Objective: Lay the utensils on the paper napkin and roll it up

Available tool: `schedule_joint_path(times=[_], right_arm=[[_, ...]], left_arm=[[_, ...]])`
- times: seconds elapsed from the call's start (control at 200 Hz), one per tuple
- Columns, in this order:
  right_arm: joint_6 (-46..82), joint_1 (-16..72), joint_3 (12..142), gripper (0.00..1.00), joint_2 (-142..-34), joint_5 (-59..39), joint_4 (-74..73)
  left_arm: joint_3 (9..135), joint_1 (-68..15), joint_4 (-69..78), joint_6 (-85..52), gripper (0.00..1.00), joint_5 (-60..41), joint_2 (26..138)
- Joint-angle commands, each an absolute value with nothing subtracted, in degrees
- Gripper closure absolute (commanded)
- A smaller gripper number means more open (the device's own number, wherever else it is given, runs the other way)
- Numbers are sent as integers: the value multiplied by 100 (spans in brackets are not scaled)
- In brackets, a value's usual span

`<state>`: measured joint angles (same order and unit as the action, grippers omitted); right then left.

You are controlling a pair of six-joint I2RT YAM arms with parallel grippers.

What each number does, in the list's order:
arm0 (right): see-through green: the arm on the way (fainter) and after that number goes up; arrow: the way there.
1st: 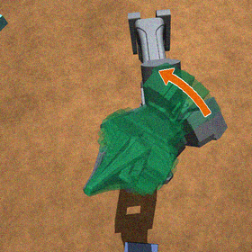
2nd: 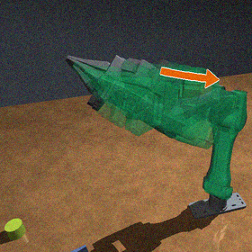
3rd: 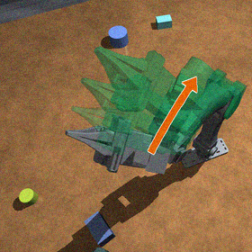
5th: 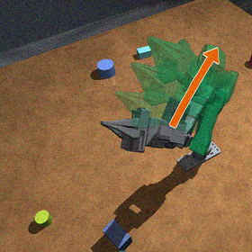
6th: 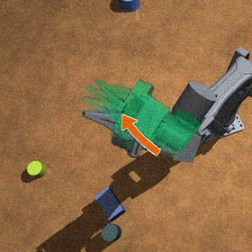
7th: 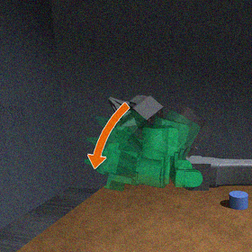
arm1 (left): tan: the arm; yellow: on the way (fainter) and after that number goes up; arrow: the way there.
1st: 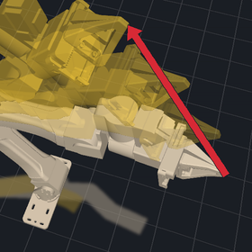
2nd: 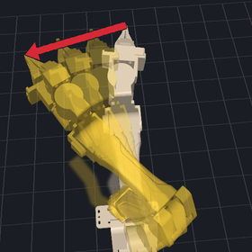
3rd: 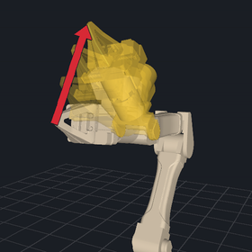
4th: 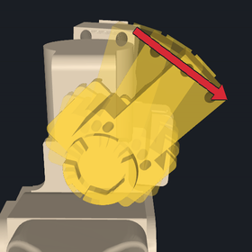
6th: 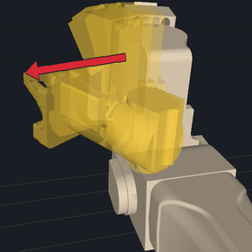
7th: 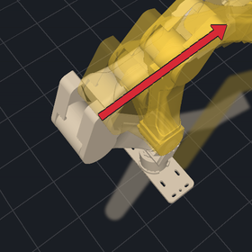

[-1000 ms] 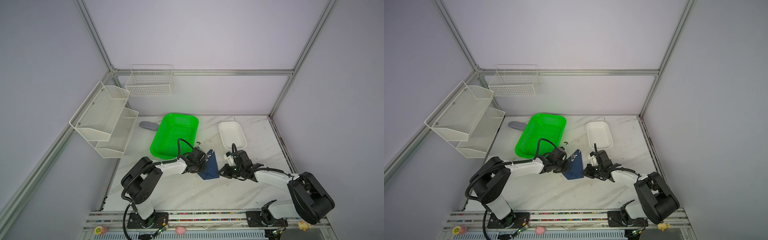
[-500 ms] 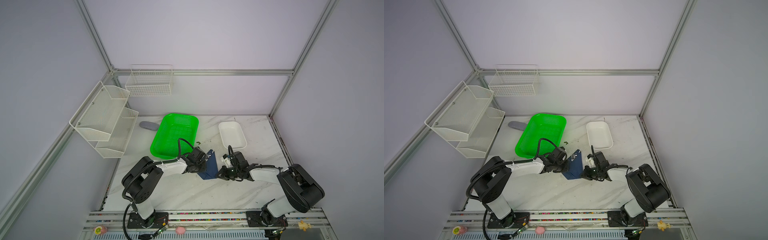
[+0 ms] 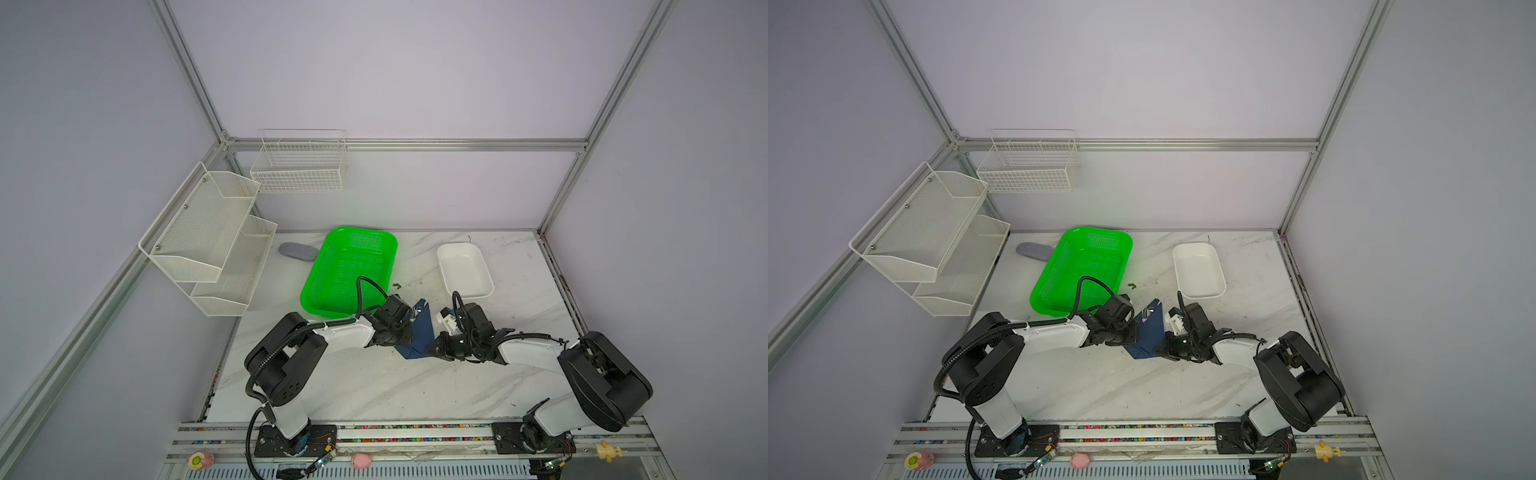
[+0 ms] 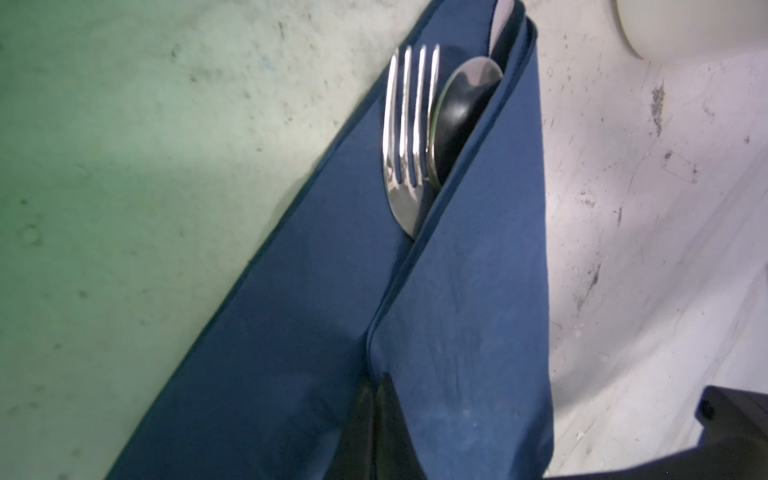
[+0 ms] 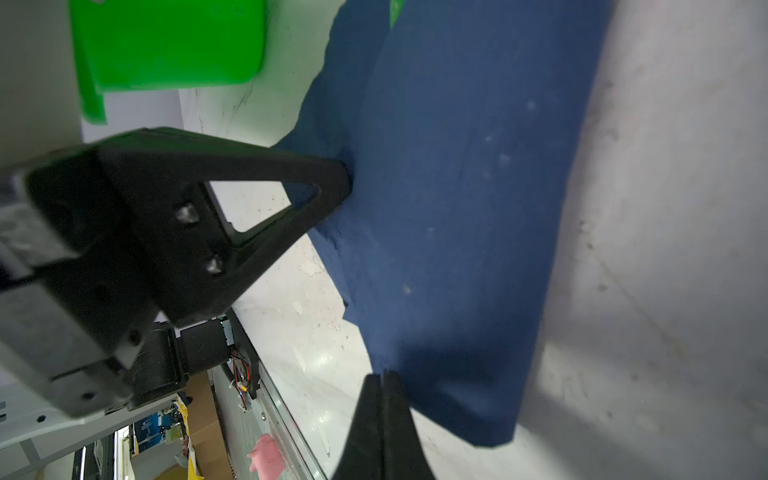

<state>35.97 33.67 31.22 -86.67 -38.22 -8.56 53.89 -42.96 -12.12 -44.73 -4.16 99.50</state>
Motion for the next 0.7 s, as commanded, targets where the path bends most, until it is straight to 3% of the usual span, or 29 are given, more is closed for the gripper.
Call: schedule_joint_path(times=[0.0, 0.165, 0.415, 0.695], right_arm=[[3691, 3444, 3165, 96, -8904, -3643, -1080], [3582, 3454, 3124, 96, -8959, -3424, -798], [3968, 3375, 2916, 95, -7908, -3102, -548], [3768, 3287, 2870, 98, -8445, -2902, -377]], left_arm=[[5919, -4263, -1239, -4342, 100, -342, 9949], [5932, -4258, -1255, -4342, 100, -334, 9952], [5946, -4263, -1309, -4317, 100, -316, 9941], [5967, -4263, -1336, -4281, 100, -299, 9927]])
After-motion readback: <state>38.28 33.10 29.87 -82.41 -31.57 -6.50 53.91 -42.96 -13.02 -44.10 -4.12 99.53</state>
